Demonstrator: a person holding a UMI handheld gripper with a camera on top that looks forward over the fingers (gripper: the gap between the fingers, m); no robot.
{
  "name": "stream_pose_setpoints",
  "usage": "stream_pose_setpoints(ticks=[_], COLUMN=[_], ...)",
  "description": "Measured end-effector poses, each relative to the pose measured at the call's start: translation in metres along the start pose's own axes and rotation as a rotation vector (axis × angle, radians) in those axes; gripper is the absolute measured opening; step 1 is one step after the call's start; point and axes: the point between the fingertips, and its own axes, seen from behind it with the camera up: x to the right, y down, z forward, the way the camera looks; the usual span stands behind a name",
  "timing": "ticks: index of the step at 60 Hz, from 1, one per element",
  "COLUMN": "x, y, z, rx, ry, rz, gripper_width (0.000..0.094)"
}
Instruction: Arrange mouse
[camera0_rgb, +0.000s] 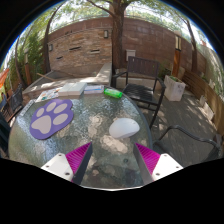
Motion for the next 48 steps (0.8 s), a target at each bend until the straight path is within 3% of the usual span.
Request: stream_pose_setpoints(ticks=[11,25,31,36,48], x=[0.016,0.019,0.024,0.015,0.016], y=[-0.016,-0.051,-0.055,-0.059,-0.057], z=[0.062,0.106,0.116,0.121,0.117], rx=[-0.017,0.017,0.009,0.023,0.012], ry=[-0.026,0.016,0.087,0.059,0.110], rz=[0.117,0.121,0.052,0.034,0.041], gripper_width=[0.0844,0.0808,0.0699,0.0499,0.0389])
